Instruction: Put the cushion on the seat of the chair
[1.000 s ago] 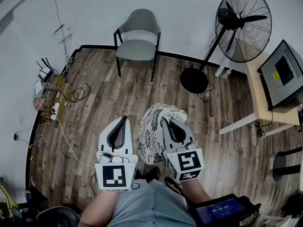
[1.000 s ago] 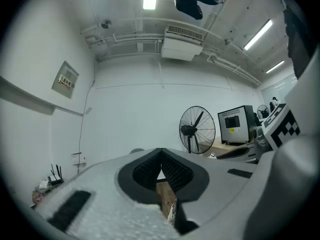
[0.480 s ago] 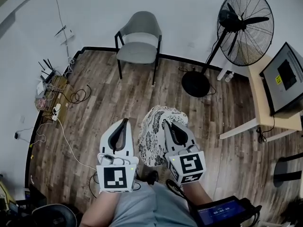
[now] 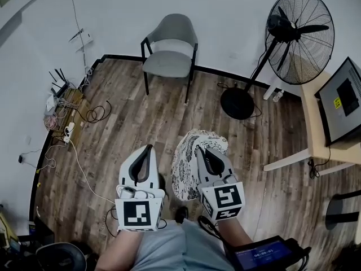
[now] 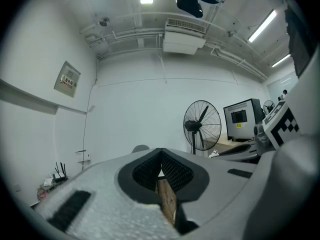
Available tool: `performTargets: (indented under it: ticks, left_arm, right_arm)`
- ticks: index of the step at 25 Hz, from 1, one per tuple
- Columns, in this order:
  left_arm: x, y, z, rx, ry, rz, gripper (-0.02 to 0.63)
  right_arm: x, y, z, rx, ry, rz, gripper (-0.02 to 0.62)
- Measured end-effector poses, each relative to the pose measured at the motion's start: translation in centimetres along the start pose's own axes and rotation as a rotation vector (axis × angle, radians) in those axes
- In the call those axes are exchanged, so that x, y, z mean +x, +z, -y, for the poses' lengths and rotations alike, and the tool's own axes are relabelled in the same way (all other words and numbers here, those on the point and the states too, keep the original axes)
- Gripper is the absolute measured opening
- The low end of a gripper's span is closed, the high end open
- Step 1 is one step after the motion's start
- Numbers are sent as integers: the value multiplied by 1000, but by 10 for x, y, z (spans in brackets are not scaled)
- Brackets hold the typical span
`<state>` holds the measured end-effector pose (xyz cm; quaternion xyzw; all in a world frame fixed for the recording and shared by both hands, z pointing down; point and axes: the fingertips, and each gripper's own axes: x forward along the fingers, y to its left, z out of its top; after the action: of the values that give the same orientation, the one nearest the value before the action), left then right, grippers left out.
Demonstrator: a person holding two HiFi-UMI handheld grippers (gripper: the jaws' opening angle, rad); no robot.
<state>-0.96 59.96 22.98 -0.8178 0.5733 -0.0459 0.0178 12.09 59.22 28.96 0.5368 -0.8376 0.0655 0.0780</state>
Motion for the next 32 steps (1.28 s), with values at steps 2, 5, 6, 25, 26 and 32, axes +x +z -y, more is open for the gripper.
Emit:
performTargets:
  ticks: [2, 5, 6, 25, 26, 32]
  left_arm:
    - [9, -1, -6, 1, -5, 1, 9]
    - [27, -9, -20, -4, -7, -7, 9]
    - [35, -13, -25, -13, -8, -14, 9]
    - [204, -4, -182, -14, -23, 20, 9]
    - [210, -2, -188, -11, -24, 26, 9]
    - [241, 5, -213, -4, -39, 45, 9]
  right_arm:
    - [10, 1, 2, -2, -5, -4, 17]
    - [30, -1, 7, -5, -16, -19, 17]
    - [38, -3, 9, -4, -19, -25, 17]
    - [254, 53, 29, -40, -83, 10, 17]
    - [262, 57, 31, -42, -86, 17, 17]
    - [303, 74, 35, -47, -102, 40, 17]
